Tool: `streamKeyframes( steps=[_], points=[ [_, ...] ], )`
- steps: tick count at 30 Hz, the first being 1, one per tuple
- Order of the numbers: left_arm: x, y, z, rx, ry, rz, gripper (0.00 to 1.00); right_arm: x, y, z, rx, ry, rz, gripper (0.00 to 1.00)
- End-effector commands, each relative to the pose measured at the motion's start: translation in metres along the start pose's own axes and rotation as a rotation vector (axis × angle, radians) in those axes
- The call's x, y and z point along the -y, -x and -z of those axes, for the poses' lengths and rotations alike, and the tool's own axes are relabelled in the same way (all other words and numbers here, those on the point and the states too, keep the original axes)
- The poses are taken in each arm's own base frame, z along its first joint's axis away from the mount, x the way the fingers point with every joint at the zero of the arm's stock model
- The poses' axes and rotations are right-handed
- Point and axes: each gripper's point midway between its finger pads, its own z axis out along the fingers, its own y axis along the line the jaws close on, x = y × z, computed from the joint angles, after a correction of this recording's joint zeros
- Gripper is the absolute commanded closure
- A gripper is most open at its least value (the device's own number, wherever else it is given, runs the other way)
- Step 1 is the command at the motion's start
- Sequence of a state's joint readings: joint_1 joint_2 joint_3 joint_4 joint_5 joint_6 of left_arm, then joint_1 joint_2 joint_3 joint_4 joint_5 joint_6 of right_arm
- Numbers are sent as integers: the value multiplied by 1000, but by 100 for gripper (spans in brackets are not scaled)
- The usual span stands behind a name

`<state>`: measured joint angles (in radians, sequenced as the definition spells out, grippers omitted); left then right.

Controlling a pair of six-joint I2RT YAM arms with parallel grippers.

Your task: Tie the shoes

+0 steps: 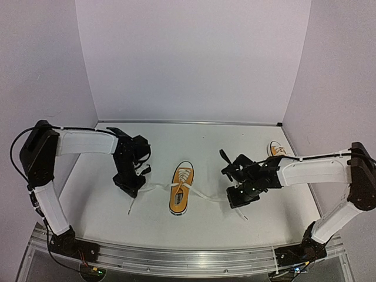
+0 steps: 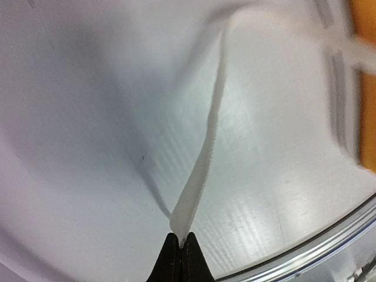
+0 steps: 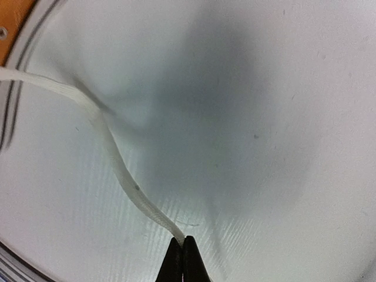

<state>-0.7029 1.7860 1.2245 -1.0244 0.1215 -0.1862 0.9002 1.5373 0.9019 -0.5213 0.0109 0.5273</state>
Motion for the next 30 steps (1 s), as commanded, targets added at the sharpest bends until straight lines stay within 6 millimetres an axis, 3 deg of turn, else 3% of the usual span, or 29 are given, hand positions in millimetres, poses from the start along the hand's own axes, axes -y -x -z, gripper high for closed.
streamKeyframes(
  steps=[1, 3, 6, 11, 19, 21, 26, 30],
  points=[
    [27, 66, 116, 483, -111, -25, 100, -5, 83, 67, 293, 16, -58, 100],
    [37, 75, 147, 603, -158, -52, 100, -3, 108, 99, 401, 16, -77, 100],
    [59, 74, 175, 716, -257, -123, 100, -1, 131, 141, 527, 22, -95, 100],
    [72, 57, 189, 826, -301, -204, 100, -8, 151, 189, 670, 101, -97, 100],
    [97, 12, 178, 807, -317, -362, 100, -58, 189, 198, 724, 265, -3, 100],
    [99, 5, 185, 828, -319, -376, 100, -72, 198, 196, 726, 309, 12, 100],
    [102, -10, 215, 958, -379, -401, 100, -97, 209, 181, 698, 390, 39, 100],
    [101, -15, 205, 945, -377, -416, 100, -123, 210, 164, 659, 500, 58, 100]
  ],
)
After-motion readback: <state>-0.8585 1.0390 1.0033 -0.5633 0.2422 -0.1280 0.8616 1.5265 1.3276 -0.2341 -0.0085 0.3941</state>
